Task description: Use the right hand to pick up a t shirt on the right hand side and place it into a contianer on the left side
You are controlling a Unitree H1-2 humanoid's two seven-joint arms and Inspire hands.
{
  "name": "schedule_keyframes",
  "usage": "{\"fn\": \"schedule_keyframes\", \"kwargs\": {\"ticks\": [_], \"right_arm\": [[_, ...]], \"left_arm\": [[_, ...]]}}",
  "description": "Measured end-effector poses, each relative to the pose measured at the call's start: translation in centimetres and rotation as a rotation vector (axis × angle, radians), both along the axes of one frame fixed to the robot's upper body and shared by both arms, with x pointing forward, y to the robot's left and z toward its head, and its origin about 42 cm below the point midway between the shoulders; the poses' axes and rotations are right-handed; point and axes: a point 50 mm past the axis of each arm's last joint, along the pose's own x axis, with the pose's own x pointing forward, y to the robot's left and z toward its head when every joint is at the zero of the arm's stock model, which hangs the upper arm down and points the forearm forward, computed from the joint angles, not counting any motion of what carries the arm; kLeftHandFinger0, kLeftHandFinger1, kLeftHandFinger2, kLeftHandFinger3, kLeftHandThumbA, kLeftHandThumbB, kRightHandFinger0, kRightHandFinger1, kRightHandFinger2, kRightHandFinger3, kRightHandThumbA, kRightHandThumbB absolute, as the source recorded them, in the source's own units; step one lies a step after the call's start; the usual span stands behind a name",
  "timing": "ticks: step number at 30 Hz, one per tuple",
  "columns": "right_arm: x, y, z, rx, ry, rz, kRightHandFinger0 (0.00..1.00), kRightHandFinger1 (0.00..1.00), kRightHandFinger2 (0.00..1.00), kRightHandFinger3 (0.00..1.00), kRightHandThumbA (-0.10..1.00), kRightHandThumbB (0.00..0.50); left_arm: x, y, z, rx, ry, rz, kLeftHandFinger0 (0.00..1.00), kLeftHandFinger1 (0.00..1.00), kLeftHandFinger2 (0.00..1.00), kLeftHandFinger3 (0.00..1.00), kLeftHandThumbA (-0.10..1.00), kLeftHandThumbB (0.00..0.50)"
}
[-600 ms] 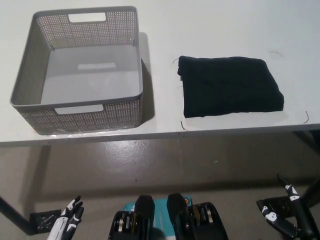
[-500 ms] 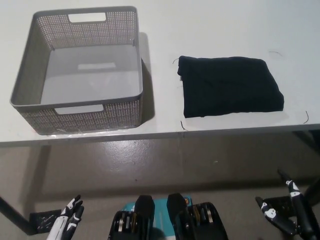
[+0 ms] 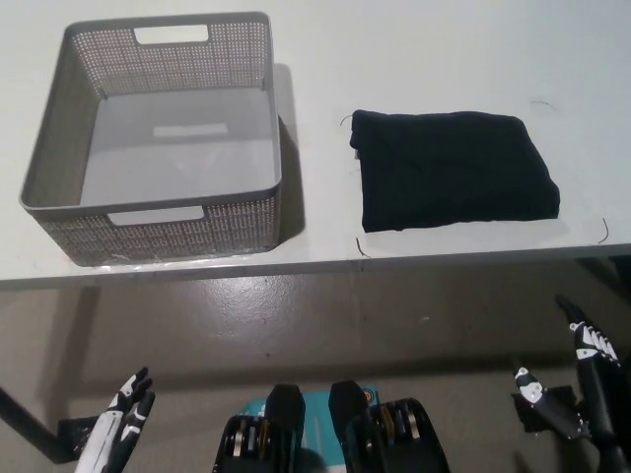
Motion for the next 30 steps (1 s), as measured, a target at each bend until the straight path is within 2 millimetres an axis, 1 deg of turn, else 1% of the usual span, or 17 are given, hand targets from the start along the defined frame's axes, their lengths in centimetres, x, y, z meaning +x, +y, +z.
{"fn": "schedule_keyframes", "kwargs": {"ticks": [1, 4, 6, 8, 10, 12, 14, 16, 17, 18, 19, 21, 24, 27, 29, 30], "right_arm": [[0.0, 0.1, 0.3, -0.004, -0.016, 0.001, 1.0, 1.0, 1.0, 1.0, 0.61, 0.5], [0.1, 0.4, 1.3, -0.009, -0.059, 0.011, 1.0, 1.0, 1.0, 1.0, 0.58, 0.5], [-0.1, 0.6, 2.5, -0.009, -0.102, 0.02, 1.0, 1.0, 1.0, 1.0, 0.61, 0.5], [0.0, 0.9, 3.7, -0.011, -0.146, 0.027, 1.0, 1.0, 1.0, 1.0, 0.61, 0.5], [0.1, 1.1, 4.5, -0.018, -0.174, 0.03, 1.0, 1.0, 1.0, 1.0, 0.6, 0.5], [0.5, 1.1, 4.9, -0.025, -0.188, 0.027, 1.0, 1.0, 1.0, 1.0, 0.57, 0.5], [1.1, 1.2, 5.5, -0.031, -0.205, 0.025, 1.0, 1.0, 1.0, 1.0, 0.5, 0.5], [1.8, 1.3, 6.1, -0.036, -0.224, 0.026, 1.0, 1.0, 1.0, 1.0, 0.48, 0.5], [2.1, 1.3, 6.5, -0.036, -0.235, 0.027, 1.0, 1.0, 1.0, 1.0, 0.45, 0.5], [2.5, 1.4, 6.8, -0.037, -0.245, 0.028, 1.0, 1.0, 1.0, 1.0, 0.45, 0.5], [2.8, 1.5, 7.1, -0.037, -0.257, 0.03, 1.0, 1.0, 1.0, 1.0, 0.45, 0.5], [3.3, 1.5, 7.6, -0.039, -0.272, 0.029, 1.0, 1.0, 1.0, 1.0, 0.49, 0.5], [3.9, 1.4, 8.2, -0.048, -0.287, 0.024, 1.0, 1.0, 1.0, 1.0, 0.49, 0.5], [4.2, 1.1, 8.4, -0.061, -0.291, 0.015, 1.0, 1.0, 1.0, 1.0, 0.49, 0.5], [4.5, 0.8, 8.5, -0.076, -0.291, 0.008, 1.0, 1.0, 1.0, 1.0, 0.57, 0.5], [4.6, 0.6, 8.6, -0.09, -0.29, 0.003, 1.0, 1.0, 1.0, 1.0, 0.58, 0.5]], "left_arm": [[0.3, 0.0, 0.2, 0.0, -0.006, -0.002, 0.91, 1.0, 1.0, 1.0, 1.0, 0.483], [0.7, -0.1, 0.4, 0.0, -0.014, -0.005, 0.93, 1.0, 1.0, 1.0, 1.0, 0.483], [0.8, -0.1, 0.4, 0.0, -0.016, -0.007, 0.94, 1.0, 1.0, 1.0, 1.0, 0.485], [0.9, -0.2, 0.5, 0.0, -0.018, -0.009, 0.94, 1.0, 1.0, 1.0, 1.0, 0.487], [0.9, -0.2, 0.5, 0.0, -0.018, -0.01, 0.93, 1.0, 1.0, 1.0, 1.0, 0.487], [0.9, -0.2, 0.5, 0.0, -0.016, -0.01, 0.93, 1.0, 1.0, 1.0, 1.0, 0.492], [0.9, -0.3, 0.4, 0.001, -0.015, -0.012, 0.93, 1.0, 1.0, 1.0, 1.0, 0.487], [0.9, -0.3, 0.4, 0.001, -0.014, -0.014, 0.92, 1.0, 1.0, 1.0, 1.0, 0.478], [0.9, -0.3, 0.4, 0.001, -0.014, -0.014, 0.92, 1.0, 1.0, 1.0, 1.0, 0.49], [0.9, -0.3, 0.4, 0.001, -0.014, -0.014, 0.92, 1.0, 1.0, 1.0, 1.0, 0.5], [0.9, -0.4, 0.4, 0.001, -0.013, -0.015, 0.92, 1.0, 1.0, 1.0, 1.0, 0.5], [0.9, -0.4, 0.4, 0.002, -0.013, -0.016, 0.92, 1.0, 1.0, 1.0, 1.0, 0.489], [0.9, -0.5, 0.3, 0.005, -0.012, -0.02, 0.94, 1.0, 1.0, 1.0, 1.0, 0.487], [0.9, -0.5, 0.3, 0.006, -0.011, -0.022, 0.92, 1.0, 1.0, 1.0, 1.0, 0.48], [0.9, -0.5, 0.3, 0.006, -0.011, -0.022, 0.91, 1.0, 1.0, 1.0, 1.0, 0.485], [0.9, -0.5, 0.3, 0.006, -0.01, -0.023, 0.91, 1.0, 1.0, 1.0, 1.0, 0.486]]}}
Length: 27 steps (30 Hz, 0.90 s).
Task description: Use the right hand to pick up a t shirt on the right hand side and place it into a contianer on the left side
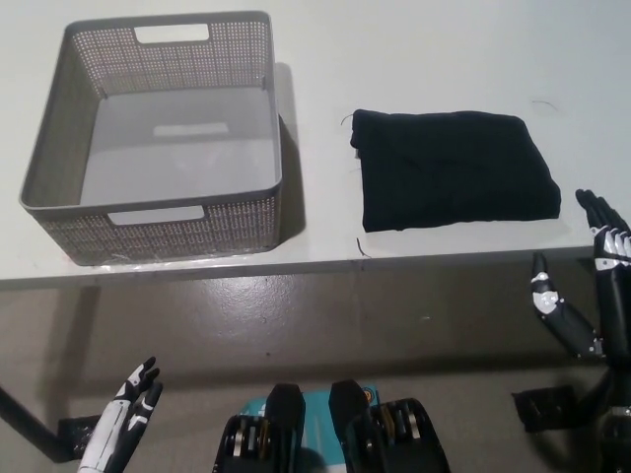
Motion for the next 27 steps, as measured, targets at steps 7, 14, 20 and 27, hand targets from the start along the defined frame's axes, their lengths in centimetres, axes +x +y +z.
{"fn": "schedule_keyframes", "kwargs": {"ticks": [7, 14, 20, 27], "right_arm": [[2.6, -1.7, 0.6, -0.126, 0.027, -0.052, 1.0, 1.0, 1.0, 1.0, 0.62, 0.5], [4.4, -2.3, -0.1, -0.227, 0.083, -0.093, 1.0, 1.0, 1.0, 1.0, 0.63, 0.5], [5.9, -1.8, -0.4, -0.324, 0.122, -0.099, 1.0, 1.0, 1.0, 1.0, 0.59, 0.5], [7.5, -1.0, 0.4, -0.399, 0.127, -0.09, 1.0, 1.0, 1.0, 1.0, 0.62, 0.5]], "left_arm": [[0.0, -0.1, -0.1, 0.001, 0.003, -0.005, 0.94, 1.0, 1.0, 1.0, 1.0, 0.49], [-0.1, -0.2, -0.1, 0.001, 0.005, -0.012, 0.93, 1.0, 1.0, 1.0, 1.0, 0.489], [-0.3, -0.3, -0.3, 0.001, 0.014, -0.013, 0.92, 1.0, 1.0, 1.0, 1.0, 0.5], [-0.5, -0.3, -0.4, 0.0, 0.019, -0.014, 0.92, 1.0, 1.0, 1.0, 1.0, 0.474]]}}
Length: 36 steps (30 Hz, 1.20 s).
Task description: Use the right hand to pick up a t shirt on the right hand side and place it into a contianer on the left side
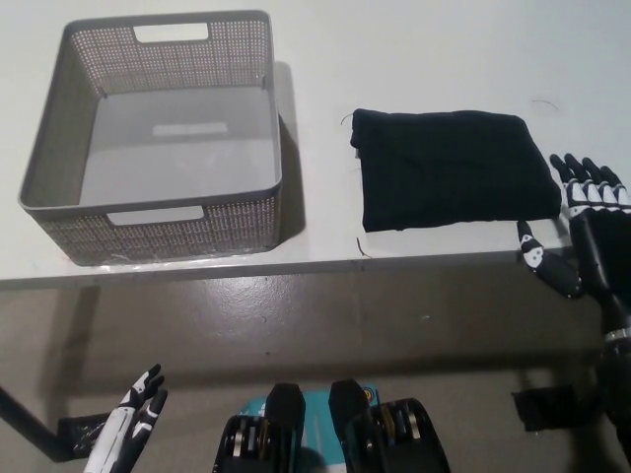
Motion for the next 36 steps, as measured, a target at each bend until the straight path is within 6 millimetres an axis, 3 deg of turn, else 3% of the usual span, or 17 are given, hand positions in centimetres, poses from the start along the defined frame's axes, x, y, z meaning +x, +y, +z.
{"fn": "schedule_keyframes", "kwargs": {"ticks": [9, 23, 36], "right_arm": [[0.4, 1.5, -0.5, -0.049, 0.039, 0.032, 1.0, 1.0, 1.0, 1.0, 0.68, 0.5], [0.2, 3.9, -2.1, -0.04, 0.092, 0.061, 1.0, 1.0, 1.0, 1.0, 0.71, 0.5], [0.1, 5.0, -2.6, -0.032, 0.114, 0.065, 1.0, 1.0, 1.0, 1.0, 0.75, 0.5]], "left_arm": [[0.0, -0.2, 0.0, 0.001, 0.006, -0.015, 0.95, 1.0, 1.0, 1.0, 1.0, 0.5], [0.0, -0.1, 0.0, 0.009, 0.011, -0.033, 0.95, 1.0, 1.0, 1.0, 1.0, 0.495], [-0.2, 0.2, 0.1, 0.03, 0.022, -0.054, 0.89, 0.99, 1.0, 1.0, 1.0, 0.483]]}}
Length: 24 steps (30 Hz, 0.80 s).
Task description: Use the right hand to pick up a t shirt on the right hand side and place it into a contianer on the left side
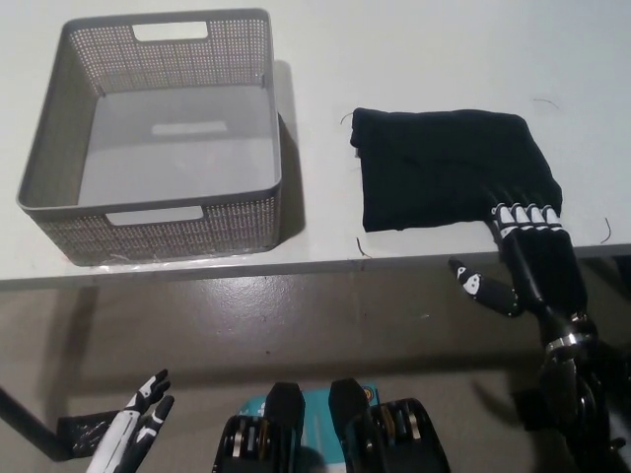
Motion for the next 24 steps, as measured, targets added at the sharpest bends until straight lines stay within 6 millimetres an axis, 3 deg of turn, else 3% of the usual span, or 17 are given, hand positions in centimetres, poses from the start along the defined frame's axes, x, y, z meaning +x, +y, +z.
{"fn": "schedule_keyframes", "kwargs": {"ticks": [8, 11, 18, 24], "right_arm": [[0.6, 0.7, 0.9, -0.009, -0.013, 0.011, 1.0, 1.0, 1.0, 1.0, 0.7, 0.5], [0.9, 1.2, 1.7, -0.02, -0.03, 0.022, 1.0, 1.0, 1.0, 1.0, 0.68, 0.5], [1.6, 1.7, 4.2, -0.028, -0.085, 0.045, 1.0, 1.0, 1.0, 1.0, 0.64, 0.5], [2.2, 1.5, 5.4, -0.036, -0.094, 0.046, 1.0, 1.0, 1.0, 1.0, 0.72, 0.5]], "left_arm": [[-0.2, 0.1, -0.1, 0.003, 0.01, -0.009, 0.87, 0.98, 1.0, 1.0, 1.0, 0.481], [-0.3, 0.2, -0.2, 0.005, 0.015, -0.014, 0.86, 0.97, 1.0, 1.0, 1.0, 0.458], [-0.7, 0.3, -0.3, 0.007, 0.03, -0.025, 0.87, 0.97, 1.0, 1.0, 1.0, 0.459], [-0.8, 0.4, -0.2, 0.012, 0.034, -0.036, 0.86, 0.95, 1.0, 1.0, 1.0, 0.486]]}}
